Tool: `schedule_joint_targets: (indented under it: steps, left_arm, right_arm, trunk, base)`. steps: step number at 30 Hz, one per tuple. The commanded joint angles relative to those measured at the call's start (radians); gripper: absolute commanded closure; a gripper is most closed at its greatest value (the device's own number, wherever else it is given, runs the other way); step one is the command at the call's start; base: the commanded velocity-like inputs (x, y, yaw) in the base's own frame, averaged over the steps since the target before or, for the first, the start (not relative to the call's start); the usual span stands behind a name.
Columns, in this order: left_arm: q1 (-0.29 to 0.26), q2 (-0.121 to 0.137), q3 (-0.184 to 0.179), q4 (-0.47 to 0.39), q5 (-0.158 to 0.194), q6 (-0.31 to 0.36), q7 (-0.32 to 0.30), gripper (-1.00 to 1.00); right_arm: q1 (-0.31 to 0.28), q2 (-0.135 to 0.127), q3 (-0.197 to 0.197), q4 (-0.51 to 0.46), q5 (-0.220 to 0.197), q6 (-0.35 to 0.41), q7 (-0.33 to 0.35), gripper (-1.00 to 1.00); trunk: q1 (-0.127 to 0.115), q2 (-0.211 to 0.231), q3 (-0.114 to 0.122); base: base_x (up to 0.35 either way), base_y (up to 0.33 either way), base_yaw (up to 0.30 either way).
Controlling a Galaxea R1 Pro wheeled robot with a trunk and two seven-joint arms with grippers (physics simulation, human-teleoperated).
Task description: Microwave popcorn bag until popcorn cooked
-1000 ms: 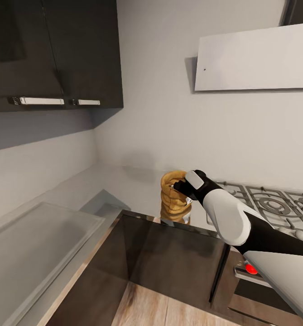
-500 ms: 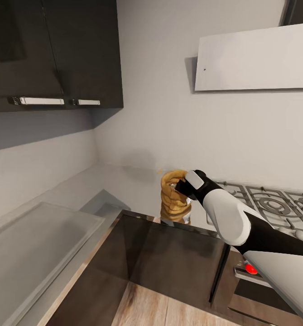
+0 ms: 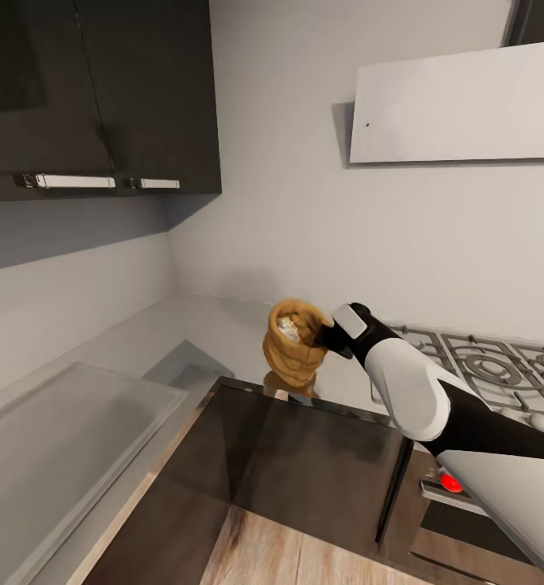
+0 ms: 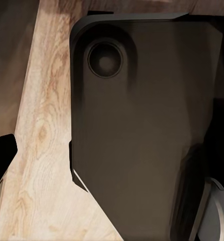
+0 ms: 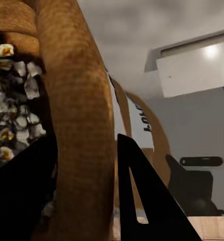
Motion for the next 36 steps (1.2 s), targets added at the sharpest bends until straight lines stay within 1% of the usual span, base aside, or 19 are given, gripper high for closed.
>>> schedule_joint_targets:
  steps: [1, 4, 6, 8, 9, 10, 11, 12, 14, 16, 18, 21, 22, 24, 27, 30, 36]
  left_arm:
    - [0.000, 0.000, 0.002, 0.000, 0.003, -0.002, 0.001, -1.00]
    - [0.000, 0.000, 0.002, 0.000, 0.003, -0.002, 0.000, -1.00]
    - [0.000, 0.000, 0.002, 0.000, 0.003, -0.002, 0.001, -1.00]
    - [0.000, 0.000, 0.002, 0.000, 0.003, -0.002, 0.000, -1.00]
    - [0.000, 0.000, 0.002, 0.000, 0.003, -0.002, 0.001, -1.00]
    - [0.000, 0.000, 0.002, 0.000, 0.003, -0.002, 0.001, -1.00]
    - [0.000, 0.000, 0.002, 0.000, 0.003, -0.002, 0.001, -1.00]
    - [0.000, 0.000, 0.002, 0.000, 0.003, -0.002, 0.001, -1.00]
    - [0.000, 0.000, 0.002, 0.000, 0.003, -0.002, 0.000, -1.00]
    - [0.000, 0.000, 0.002, 0.000, 0.003, -0.002, 0.001, -1.00]
    - [0.000, 0.000, 0.002, 0.000, 0.003, -0.002, 0.001, -1.00]
    - [0.000, 0.000, 0.001, 0.000, 0.003, 0.001, 0.000, -1.00]
    - [0.000, 0.000, 0.000, 0.000, 0.004, 0.006, 0.000, -1.00]
    - [0.000, -0.001, 0.001, 0.000, 0.003, 0.003, 0.001, -1.00]
    - [0.000, -0.001, 0.002, 0.000, 0.004, -0.002, 0.005, -1.00]
    - [0.000, -0.002, 0.003, 0.000, 0.004, -0.003, 0.010, -1.00]
    - [0.000, -0.002, 0.003, 0.000, 0.004, -0.002, 0.011, -1.00]
  right_arm:
    - [0.000, 0.000, 0.004, -0.003, -0.011, 0.013, -0.008, 1.00]
    - [0.000, 0.000, 0.002, -0.010, -0.009, 0.078, -0.009, 1.00]
    - [0.000, -0.004, 0.001, -0.085, -0.009, 0.144, -0.014, 1.00]
    - [0.000, -0.001, 0.004, -0.218, -0.007, 0.265, -0.025, 1.00]
    - [0.000, 0.000, 0.005, -0.281, -0.007, 0.334, -0.050, 1.00]
    - [0.000, 0.000, 0.004, -0.300, -0.007, 0.378, -0.069, 1.00]
    - [0.000, 0.000, 0.008, -0.305, -0.007, 0.397, -0.076, 1.00]
    - [0.000, 0.000, 0.021, -0.307, -0.007, 0.413, -0.080, 1.00]
    - [0.000, -0.002, 0.076, -0.310, -0.007, 0.445, -0.086, 1.00]
    - [0.000, -0.002, 0.132, -0.311, -0.006, 0.458, -0.090, 1.00]
    - [0.000, -0.004, 0.146, -0.311, -0.006, 0.458, -0.094, 1.00]
    - [0.000, -0.008, 0.151, -0.311, -0.005, 0.458, -0.102, 1.00]
    - [0.000, -0.008, 0.152, -0.327, -0.005, 0.458, -0.117, 1.00]
    - [0.000, -0.007, 0.155, -0.391, -0.005, 0.458, -0.132, 1.00]
    - [0.000, -0.006, 0.156, -0.462, -0.005, 0.458, -0.137, 1.00]
    - [0.000, -0.007, 0.155, -0.479, -0.005, 0.458, -0.138, 1.00]
    - [0.000, -0.007, 0.153, -0.481, -0.004, 0.458, -0.141, 1.00]
  trunk:
    - [0.000, -0.001, -0.001]
    - [0.000, -0.001, -0.001]
    - [0.000, -0.001, -0.001]
    - [0.000, -0.001, -0.001]
    - [0.000, -0.001, -0.001]
    - [0.000, -0.001, -0.001]
    - [0.000, -0.001, -0.001]
    - [0.000, -0.001, -0.001]
    - [0.000, -0.001, -0.001]
    - [0.000, -0.001, -0.001]
    - [0.000, -0.001, -0.001]
    - [0.000, -0.001, -0.001]
    - [0.000, -0.001, -0.001]
    - [0.000, -0.001, -0.001]
    - [0.000, -0.001, -0.001]
    - [0.000, -0.001, -0.001]
    - [0.000, -0.001, -0.001]
  base:
    - [0.000, 0.000, 0.000]
    - [0.000, 0.000, 0.000]
    - [0.000, 0.000, 0.000]
    - [0.000, 0.000, 0.000]
    - [0.000, 0.000, 0.000]
    - [0.000, 0.000, 0.000]
    - [0.000, 0.000, 0.000]
    - [0.000, 0.000, 0.000]
    - [0.000, 0.000, 0.000]
    - [0.000, 0.000, 0.000]
    - [0.000, 0.000, 0.000]
    - [0.000, 0.000, 0.000]
    - [0.000, 0.000, 0.000]
    - [-0.055, 0.000, 0.000]
    - [-0.275, 0.000, 0.000]
    - [-0.335, 0.000, 0.000]
    - [-0.346, 0.000, 0.000]
